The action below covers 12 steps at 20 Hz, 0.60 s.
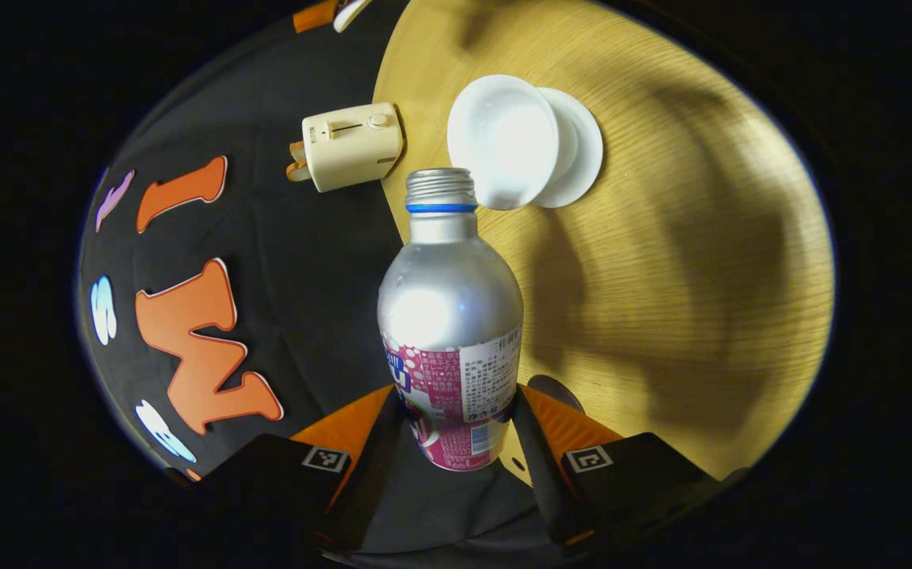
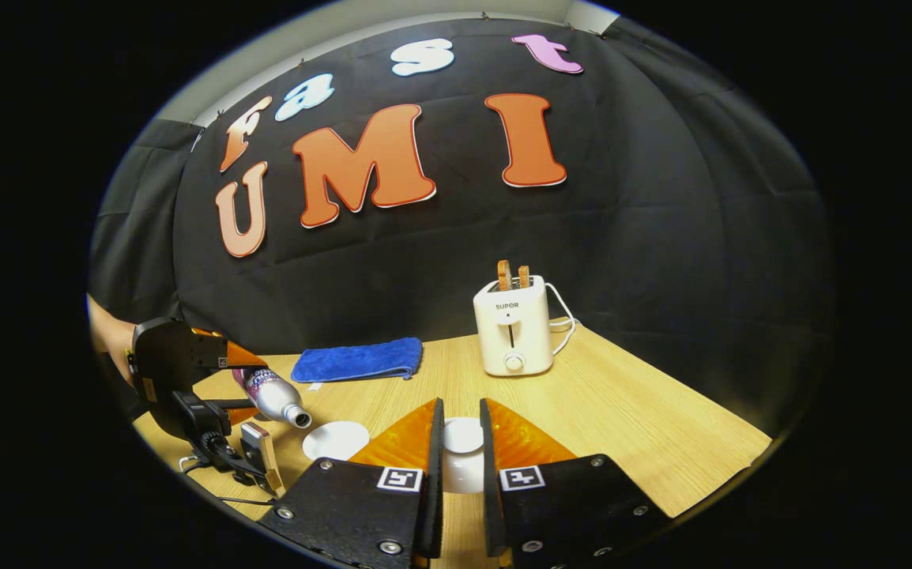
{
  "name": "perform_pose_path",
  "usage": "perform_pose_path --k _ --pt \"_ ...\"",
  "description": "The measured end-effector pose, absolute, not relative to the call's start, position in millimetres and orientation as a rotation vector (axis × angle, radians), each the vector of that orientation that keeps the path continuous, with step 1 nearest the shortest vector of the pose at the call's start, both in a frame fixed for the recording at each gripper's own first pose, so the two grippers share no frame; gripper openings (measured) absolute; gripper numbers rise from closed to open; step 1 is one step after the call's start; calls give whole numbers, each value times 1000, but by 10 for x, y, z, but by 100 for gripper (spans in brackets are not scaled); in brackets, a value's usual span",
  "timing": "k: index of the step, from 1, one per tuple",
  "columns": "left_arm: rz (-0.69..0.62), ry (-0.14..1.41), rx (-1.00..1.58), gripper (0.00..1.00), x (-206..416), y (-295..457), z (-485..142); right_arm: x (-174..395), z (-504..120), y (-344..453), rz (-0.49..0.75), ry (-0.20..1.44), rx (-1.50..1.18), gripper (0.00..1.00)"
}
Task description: Open the teacup lid with one hand, grasp the water bottle and pour water into the teacup with the other hand; after pouring, place the water bottle on the coaster and then close the teacup lid.
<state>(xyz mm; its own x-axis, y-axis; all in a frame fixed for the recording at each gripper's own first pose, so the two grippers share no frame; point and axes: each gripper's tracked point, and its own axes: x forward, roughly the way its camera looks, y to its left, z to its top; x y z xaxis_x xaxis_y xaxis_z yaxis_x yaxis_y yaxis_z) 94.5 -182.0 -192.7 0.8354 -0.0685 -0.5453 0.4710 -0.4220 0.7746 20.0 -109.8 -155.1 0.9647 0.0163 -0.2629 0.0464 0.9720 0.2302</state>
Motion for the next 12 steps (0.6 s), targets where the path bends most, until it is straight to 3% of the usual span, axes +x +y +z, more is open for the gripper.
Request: perform_pose_path --k 12 --pt "-620 294 2076 84 1053 -1884 -1789 188 -1575 -1167 -20 264 241 22"
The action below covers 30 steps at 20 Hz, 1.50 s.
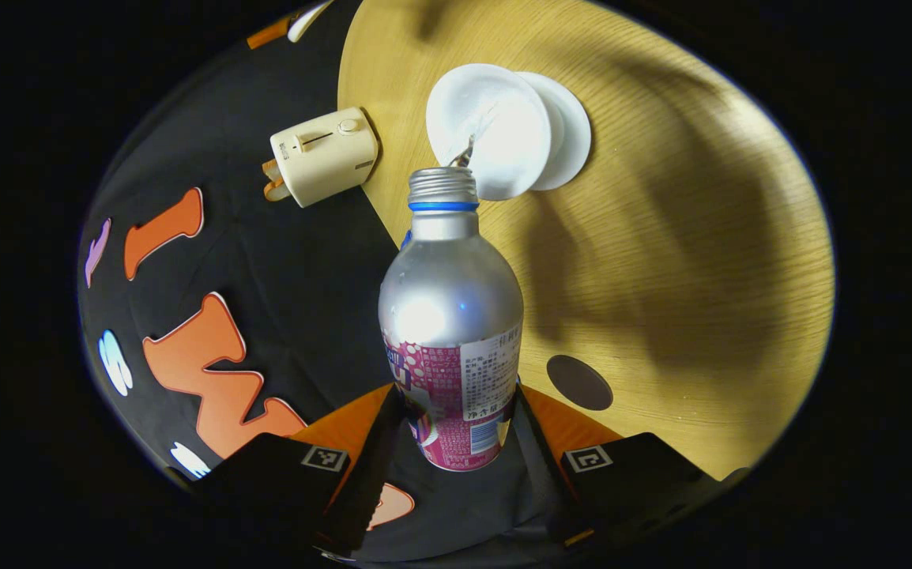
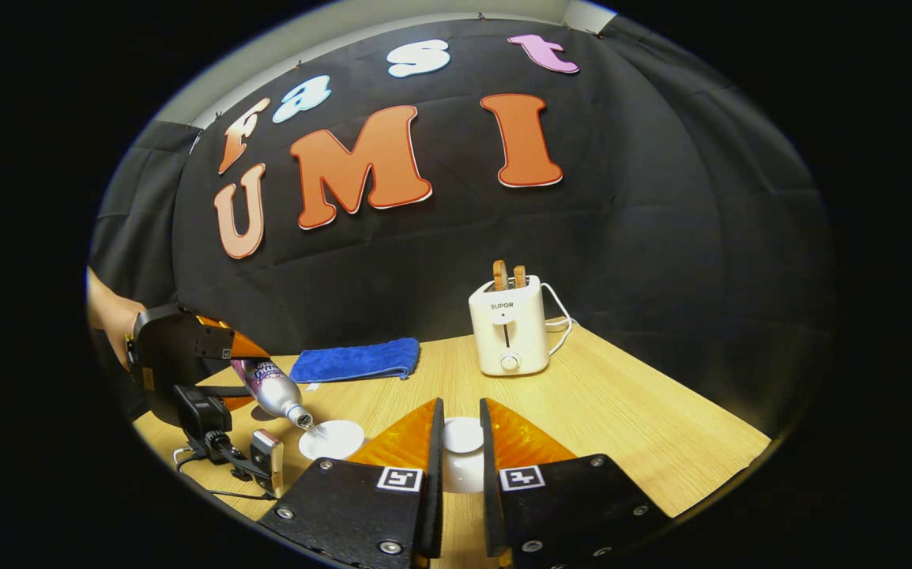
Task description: Open the teacup lid with one hand, grasp the water bottle and pour water into the teacup with the other hand; after pouring, place the water bottle on the coaster and then close the teacup lid.
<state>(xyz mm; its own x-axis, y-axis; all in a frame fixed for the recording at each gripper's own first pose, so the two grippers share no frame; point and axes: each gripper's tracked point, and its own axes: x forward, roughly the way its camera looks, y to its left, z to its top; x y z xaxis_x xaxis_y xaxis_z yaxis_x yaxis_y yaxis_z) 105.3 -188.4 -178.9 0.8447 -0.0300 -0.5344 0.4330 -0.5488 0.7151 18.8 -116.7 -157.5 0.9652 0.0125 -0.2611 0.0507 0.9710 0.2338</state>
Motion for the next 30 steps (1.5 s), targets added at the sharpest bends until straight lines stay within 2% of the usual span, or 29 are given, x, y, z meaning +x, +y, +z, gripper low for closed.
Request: perform_pose_path --k 19,30 --pt "-498 182 2229 84 1188 -1930 -1193 242 -1606 -1084 8 266 237 22" --pt "-506 137 2311 84 1221 -2054 -1245 216 -1638 -1054 28 272 220 22"
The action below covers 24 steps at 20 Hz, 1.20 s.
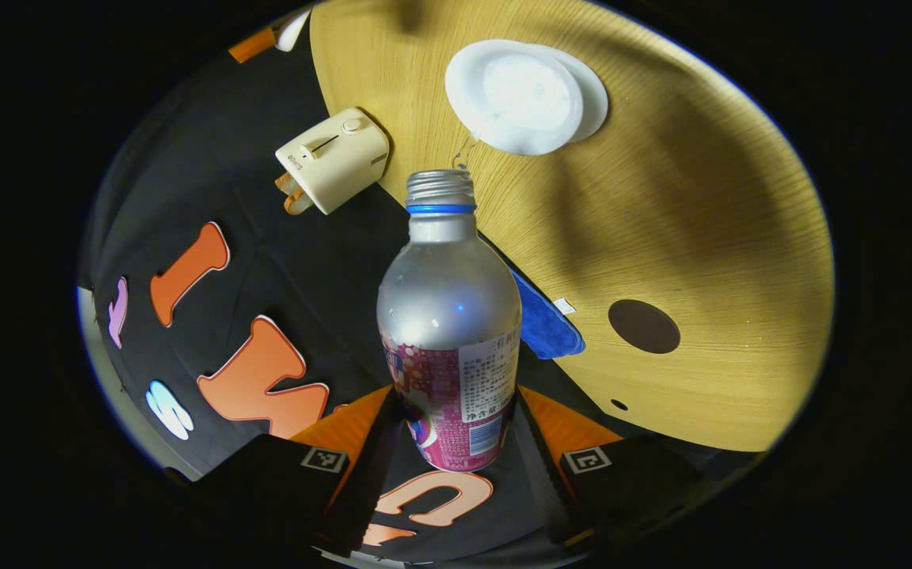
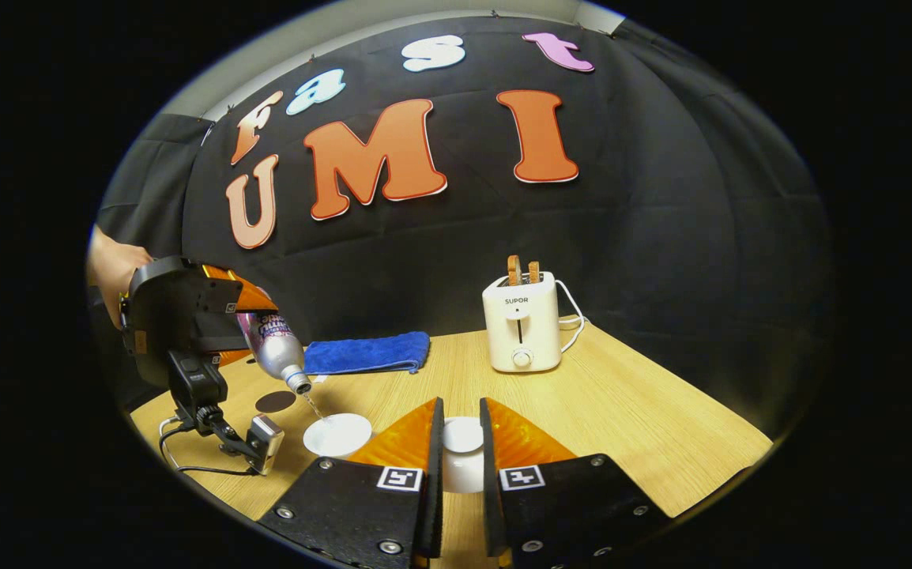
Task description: Open the teacup lid with one hand, grasp the water bottle and pour water into the teacup with the other hand; after pouring, place the water bottle on the coaster and then close the teacup lid.
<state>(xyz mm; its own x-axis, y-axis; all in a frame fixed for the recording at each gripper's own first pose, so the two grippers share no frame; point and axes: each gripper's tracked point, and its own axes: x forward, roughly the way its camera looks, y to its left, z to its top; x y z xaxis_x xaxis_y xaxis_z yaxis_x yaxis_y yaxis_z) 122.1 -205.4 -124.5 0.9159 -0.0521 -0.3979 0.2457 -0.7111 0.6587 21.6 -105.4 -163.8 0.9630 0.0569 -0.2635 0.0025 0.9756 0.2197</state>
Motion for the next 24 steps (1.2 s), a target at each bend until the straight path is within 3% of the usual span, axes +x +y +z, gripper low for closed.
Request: perform_pose_path --k 16,24 --pt "-482 26 2397 85 1176 -2288 -1180 238 -1675 -1030 37 283 214 22" --pt "-485 -13 2291 84 1123 -2329 -1250 240 -1678 -945 51 294 225 22"
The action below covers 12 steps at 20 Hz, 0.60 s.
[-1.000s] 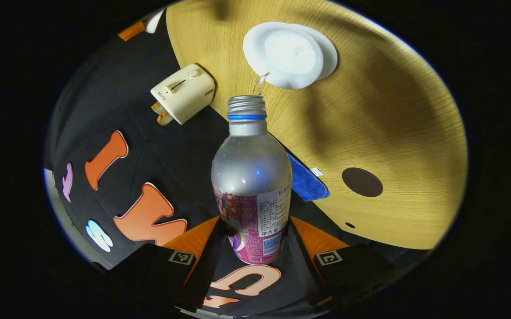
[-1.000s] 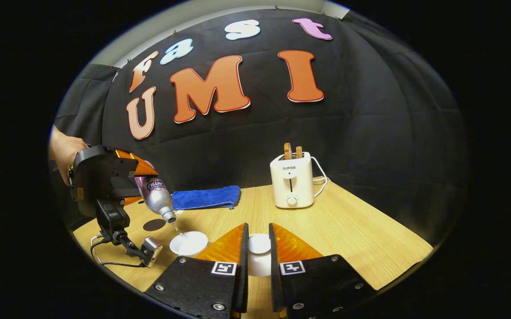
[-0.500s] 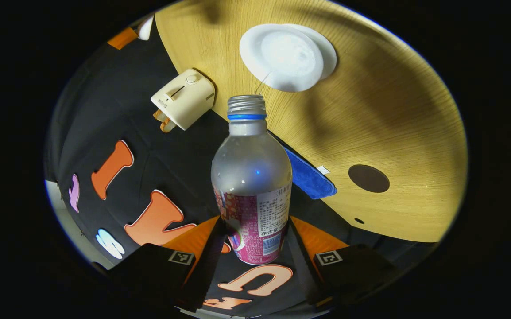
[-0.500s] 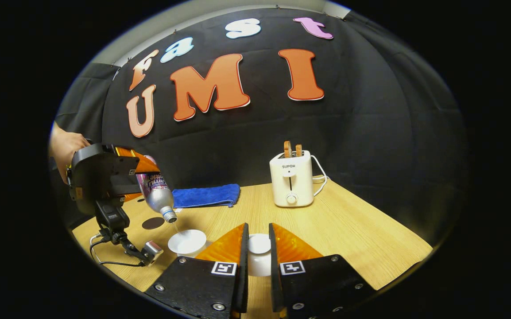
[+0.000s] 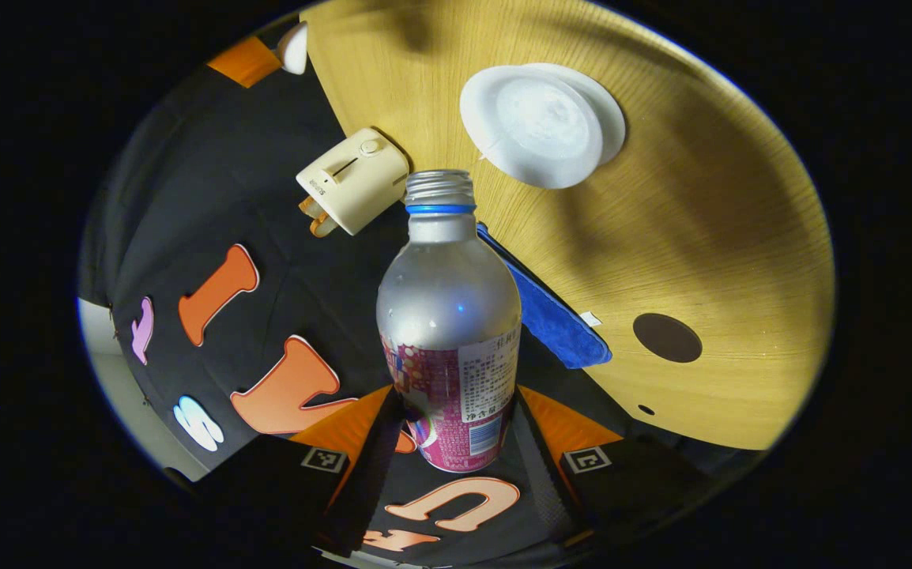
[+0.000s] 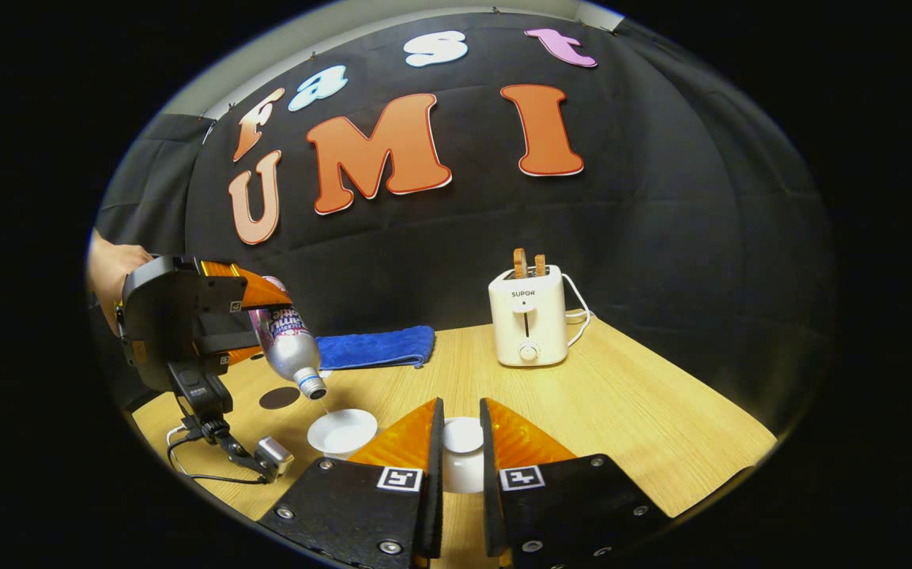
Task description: Open the teacup lid with one hand, grasp the water bottle and pour water into the teacup with the other hand; after pouring, place the water bottle on the coaster and then close the teacup lid.
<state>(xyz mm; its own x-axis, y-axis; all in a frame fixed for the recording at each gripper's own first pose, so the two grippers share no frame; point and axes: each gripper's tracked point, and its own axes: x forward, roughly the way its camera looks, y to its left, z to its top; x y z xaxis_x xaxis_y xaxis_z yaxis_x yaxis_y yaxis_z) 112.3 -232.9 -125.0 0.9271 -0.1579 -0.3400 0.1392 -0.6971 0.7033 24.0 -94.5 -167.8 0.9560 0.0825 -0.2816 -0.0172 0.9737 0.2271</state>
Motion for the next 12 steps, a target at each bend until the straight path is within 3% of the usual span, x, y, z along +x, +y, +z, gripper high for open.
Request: perform_pose_path --k 5,12 --pt "-495 5 2121 84 1094 -2256 -1385 244 -1632 -827 71 294 221 22" --pt "-466 29 1630 84 1044 -2123 -1311 341 -1530 -679 87 295 223 21"
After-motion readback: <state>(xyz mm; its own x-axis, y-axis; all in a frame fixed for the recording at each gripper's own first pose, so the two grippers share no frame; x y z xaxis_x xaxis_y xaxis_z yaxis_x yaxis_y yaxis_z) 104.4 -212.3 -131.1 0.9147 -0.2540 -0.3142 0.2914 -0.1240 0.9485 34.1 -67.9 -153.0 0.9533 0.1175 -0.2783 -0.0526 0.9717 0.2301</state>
